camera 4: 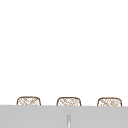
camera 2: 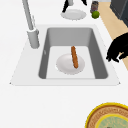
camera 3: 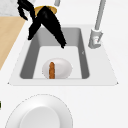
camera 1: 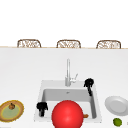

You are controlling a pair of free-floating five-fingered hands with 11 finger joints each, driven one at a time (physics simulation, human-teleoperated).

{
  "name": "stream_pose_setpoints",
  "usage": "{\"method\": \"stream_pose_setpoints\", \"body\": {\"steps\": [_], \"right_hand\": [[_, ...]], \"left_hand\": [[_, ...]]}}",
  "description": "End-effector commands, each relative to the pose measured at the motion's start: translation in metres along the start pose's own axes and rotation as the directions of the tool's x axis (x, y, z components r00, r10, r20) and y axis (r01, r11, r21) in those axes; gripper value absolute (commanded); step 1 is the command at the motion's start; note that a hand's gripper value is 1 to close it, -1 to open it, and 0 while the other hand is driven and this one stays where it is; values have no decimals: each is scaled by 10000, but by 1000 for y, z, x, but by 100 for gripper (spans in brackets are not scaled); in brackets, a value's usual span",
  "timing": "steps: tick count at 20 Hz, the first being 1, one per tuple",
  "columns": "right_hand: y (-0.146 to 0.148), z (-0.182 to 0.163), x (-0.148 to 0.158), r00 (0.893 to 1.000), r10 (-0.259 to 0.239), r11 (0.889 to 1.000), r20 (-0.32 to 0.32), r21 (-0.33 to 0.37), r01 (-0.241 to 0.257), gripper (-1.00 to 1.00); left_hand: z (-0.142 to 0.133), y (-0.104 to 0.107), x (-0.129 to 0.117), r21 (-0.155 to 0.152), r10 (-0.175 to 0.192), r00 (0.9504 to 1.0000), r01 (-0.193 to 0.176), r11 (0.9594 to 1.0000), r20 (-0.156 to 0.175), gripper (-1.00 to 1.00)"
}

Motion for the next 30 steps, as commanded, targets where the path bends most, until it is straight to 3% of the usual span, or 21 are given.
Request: {"method": "stream_pose_setpoints", "body": {"steps": [1, 5, 8, 10, 11, 14, 18, 30], "right_hand": [[16, 18, -1, 9924, -750, 9969, 977, -150, 768, -100], [22, 29, -16, 9852, -936, 9917, 1434, -744, 1051, -100], [22, 25, -7, 9896, -786, 9968, 1202, -24, 795, -100], [34, 30, -23, 9887, -802, 9964, 1267, -173, 830, -100], [39, 38, -32, 9861, -837, 9938, 1434, -604, 931, -100], [41, 45, -47, 9763, -1073, 9880, 1882, -898, 1258, -100], [45, 60, -71, 9719, -1076, 9836, 2092, -1197, 1346, -100], [61, 122, -150, 9738, -1149, 9886, 1965, -738, 1316, -100]], "left_hand": [[0, 0, 0, 0, 0, 10000, 0, 10000, 0, 0], [0, 0, 0, 0, 0, 10000, 0, 10000, 0, 0], [0, 0, 0, 0, 0, 10000, 0, 10000, 0, 0], [0, 0, 0, 0, 0, 10000, 0, 10000, 0, 0], [0, 0, 0, 0, 0, 10000, 0, 10000, 0, 0], [0, 0, 0, 0, 0, 10000, 0, 10000, 0, 0], [0, 0, 0, 0, 0, 10000, 0, 10000, 0, 0], [0, 0, 0, 0, 0, 10000, 0, 10000, 0, 0]]}}
